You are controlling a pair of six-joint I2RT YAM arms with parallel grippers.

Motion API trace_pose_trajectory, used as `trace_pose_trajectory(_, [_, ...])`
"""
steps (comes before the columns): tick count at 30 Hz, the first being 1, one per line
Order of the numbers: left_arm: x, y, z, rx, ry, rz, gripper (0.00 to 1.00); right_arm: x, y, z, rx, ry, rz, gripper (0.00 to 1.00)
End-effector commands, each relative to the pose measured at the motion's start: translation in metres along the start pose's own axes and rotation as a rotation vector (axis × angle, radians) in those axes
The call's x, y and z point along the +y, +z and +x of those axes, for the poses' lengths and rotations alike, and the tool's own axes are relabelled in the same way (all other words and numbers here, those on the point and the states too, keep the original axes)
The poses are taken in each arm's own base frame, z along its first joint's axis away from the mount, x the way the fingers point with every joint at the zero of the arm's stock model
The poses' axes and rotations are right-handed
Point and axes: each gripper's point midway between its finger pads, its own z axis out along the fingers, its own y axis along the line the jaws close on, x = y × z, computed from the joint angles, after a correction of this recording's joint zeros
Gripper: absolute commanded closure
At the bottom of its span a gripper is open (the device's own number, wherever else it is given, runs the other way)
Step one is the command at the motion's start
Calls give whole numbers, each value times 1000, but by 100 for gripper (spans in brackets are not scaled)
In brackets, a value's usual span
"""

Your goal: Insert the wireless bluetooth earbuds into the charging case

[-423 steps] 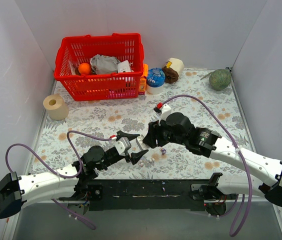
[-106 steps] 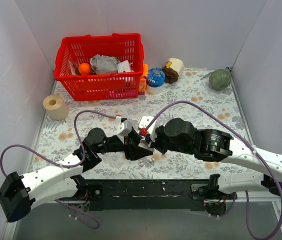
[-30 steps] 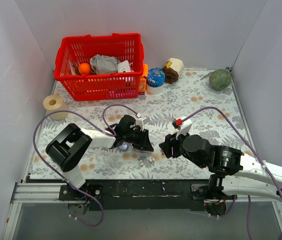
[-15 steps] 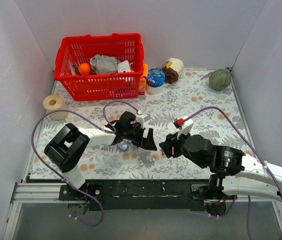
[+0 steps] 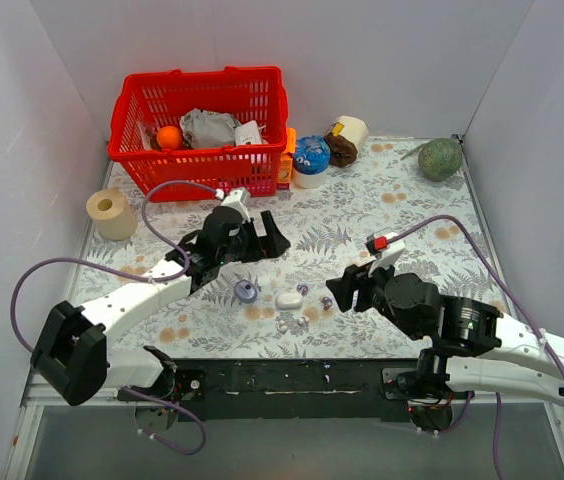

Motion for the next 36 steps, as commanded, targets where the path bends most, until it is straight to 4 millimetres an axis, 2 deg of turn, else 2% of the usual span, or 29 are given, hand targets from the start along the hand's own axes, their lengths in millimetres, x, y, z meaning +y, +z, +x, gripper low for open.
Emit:
trace_pose_trajectory(1, [-1, -11, -7, 5, -191, 64, 2, -1, -4, -14, -113, 109, -26, 33])
trace_pose_trajectory(2, [-13, -15, 2, 46, -193, 127, 2, 6, -5, -18, -127, 127, -64, 32])
trace_pose_trajectory(4, [-32, -27, -5, -7, -228, 193, 2, 7, -8, -18, -120, 127, -79, 30])
trace_pose_trajectory(5, [-35, -29, 3, -19, -226, 182, 2, 6, -8, -14, -99, 115, -73, 30])
trace_pose_trajectory(7, [-45, -39, 1, -53, -272, 195, 2, 7, -6, -10, -66, 100, -59, 30])
trace_pose_trajectory(8, [-56, -42, 8, -45, -279, 208, 2, 6, -5, -9, -56, 101, -49, 30])
trace_pose_trajectory(9, [-51, -40, 3, -102, -299, 144, 2, 3, -4, -3, -28, 95, -24, 30])
trace_pose_trajectory(10, [-43, -36, 18, -70, -312, 64, 2, 1, -1, 2, -8, 99, -2, 30])
trace_pose_trajectory(11, [-51, -35, 36, -34, -289, 23, 2, -4, 0, 2, -6, 108, 33, 30])
trace_pose_trajectory(12, [-48, -32, 22, -106, -301, -72, 2, -8, 0, 6, 7, 108, 57, 31])
trace_pose_trajectory(13, [-18, -20, 56, -14, -263, -260, 2, -9, 1, 8, 12, 135, 74, 31])
trace_pose_trajectory(14, [-12, -16, 66, 3, -308, -337, 2, -11, 1, 10, 12, 140, 87, 31])
trace_pose_trajectory(15, [-18, -14, 63, 0, -337, -381, 2, -12, 1, 10, 11, 149, 86, 32])
trace_pose_trajectory(16, [5, -18, 78, 28, -316, -517, 2, -12, 0, 9, 5, 158, 86, 32])
trace_pose_trajectory(17, [9, -12, 93, 44, -331, -573, 2, -11, 0, 11, 10, 162, 77, 32])
trace_pose_trajectory(21, [1, -15, 97, 0, -336, -567, 2, -12, -5, 11, 9, 178, 66, 33])
trace_pose_trajectory(22, [6, -16, 98, -7, -337, -569, 2, -14, -8, 12, 9, 183, 66, 34])
trace_pose_trajectory(26, [-8, -15, 90, -3, -275, -469, 2, -15, -12, 16, 15, 200, 44, 34])
trace_pose_trajectory(29, [-9, -8, 96, 37, -185, -467, 2, -16, -15, 21, 25, 204, 34, 35])
trace_pose_trajectory(36, [3, 11, 119, 134, -40, -514, 2, -20, -19, 26, 34, 203, 31, 36])
